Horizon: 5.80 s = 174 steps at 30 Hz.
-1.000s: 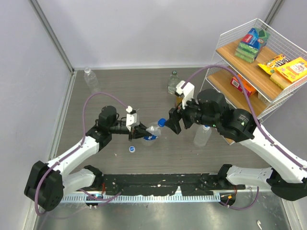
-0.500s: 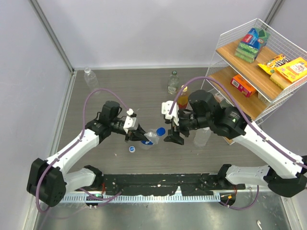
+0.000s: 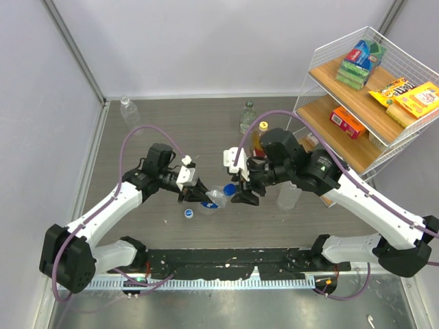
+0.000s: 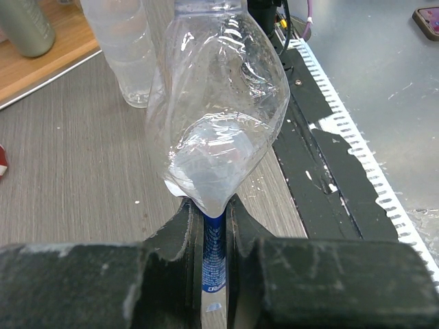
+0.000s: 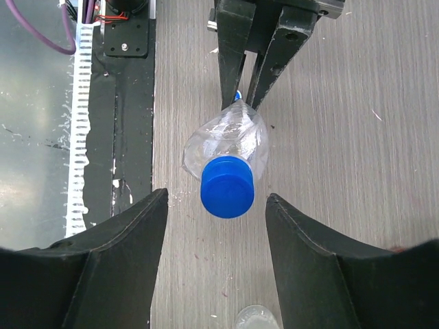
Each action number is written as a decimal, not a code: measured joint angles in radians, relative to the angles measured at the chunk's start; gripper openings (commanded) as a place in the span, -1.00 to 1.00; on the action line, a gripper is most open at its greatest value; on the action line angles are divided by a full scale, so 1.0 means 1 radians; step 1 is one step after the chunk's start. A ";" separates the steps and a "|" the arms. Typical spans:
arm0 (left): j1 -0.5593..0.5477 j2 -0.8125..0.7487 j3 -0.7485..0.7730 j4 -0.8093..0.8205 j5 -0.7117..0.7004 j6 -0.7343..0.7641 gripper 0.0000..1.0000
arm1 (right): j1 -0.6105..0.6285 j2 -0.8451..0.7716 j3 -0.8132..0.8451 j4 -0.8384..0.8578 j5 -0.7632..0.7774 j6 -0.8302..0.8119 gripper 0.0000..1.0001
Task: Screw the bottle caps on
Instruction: Screw the bottle cap onto the plastic bottle.
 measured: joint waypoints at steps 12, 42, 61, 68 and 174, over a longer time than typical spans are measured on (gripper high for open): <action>0.000 0.001 0.003 -0.019 0.001 0.000 -1.00 | 0.010 0.015 0.000 0.001 0.008 0.008 0.01; -0.152 -0.401 -0.229 0.321 -0.672 -0.423 -1.00 | 0.015 0.121 0.062 0.169 0.340 0.727 -0.98; -0.263 -0.343 -0.265 0.573 -1.018 -0.428 -1.00 | 0.031 0.161 0.019 0.248 0.526 0.841 0.71; -0.116 -0.303 -0.297 0.584 -0.854 -0.451 -1.00 | 0.029 -0.014 -0.086 0.304 0.511 0.659 0.72; -0.121 -0.192 -0.069 0.137 -0.410 -0.153 -1.00 | 0.029 -0.206 -0.202 0.225 0.111 0.038 0.74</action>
